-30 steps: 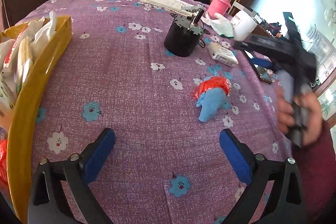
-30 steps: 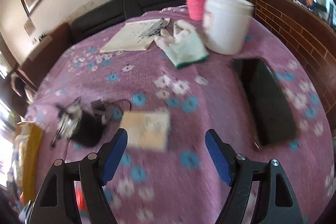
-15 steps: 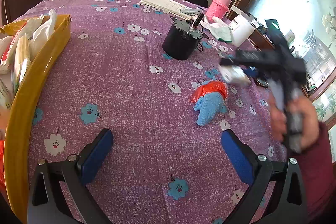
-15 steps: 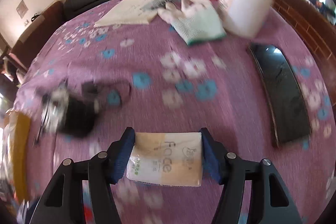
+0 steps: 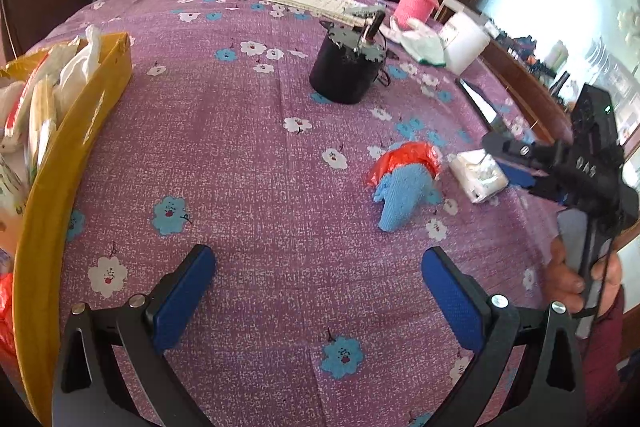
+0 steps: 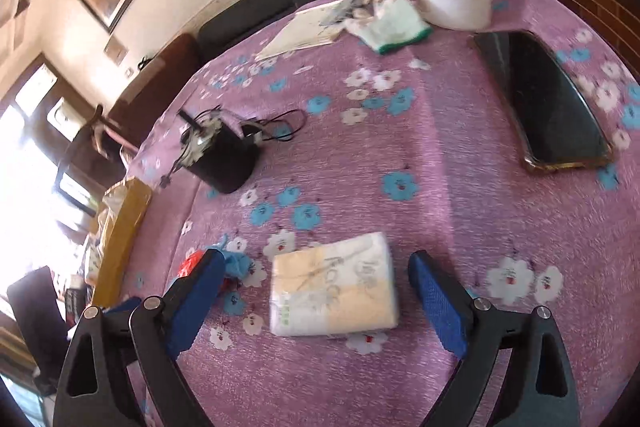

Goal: Organize soft objects
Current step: 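Grasp the 'Face' tissue pack with the right gripper while the left grasps the red-bagged blue sponge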

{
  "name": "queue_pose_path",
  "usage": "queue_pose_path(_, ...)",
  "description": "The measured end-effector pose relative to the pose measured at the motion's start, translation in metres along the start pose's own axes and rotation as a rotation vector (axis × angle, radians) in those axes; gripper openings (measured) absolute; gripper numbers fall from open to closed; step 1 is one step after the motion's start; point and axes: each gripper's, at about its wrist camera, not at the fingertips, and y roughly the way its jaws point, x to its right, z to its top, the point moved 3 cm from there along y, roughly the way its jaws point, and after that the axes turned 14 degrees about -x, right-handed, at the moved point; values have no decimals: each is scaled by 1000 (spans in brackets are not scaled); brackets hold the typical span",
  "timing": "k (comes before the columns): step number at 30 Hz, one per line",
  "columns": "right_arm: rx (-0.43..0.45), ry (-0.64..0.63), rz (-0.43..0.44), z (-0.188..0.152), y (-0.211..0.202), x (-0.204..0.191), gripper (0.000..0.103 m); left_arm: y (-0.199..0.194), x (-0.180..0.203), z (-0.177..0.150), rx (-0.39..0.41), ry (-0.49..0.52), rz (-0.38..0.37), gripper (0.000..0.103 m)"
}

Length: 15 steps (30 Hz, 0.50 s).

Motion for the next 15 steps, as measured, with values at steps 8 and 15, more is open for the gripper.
queue_pose_path(8, 13, 2, -25, -3, -5, -1, 95, 13, 45, 29, -22, 123, 110, 102)
queue_pose_path(15, 12, 5, -50, 1, 1, 2, 95, 42, 81, 45, -27, 289, 190, 44)
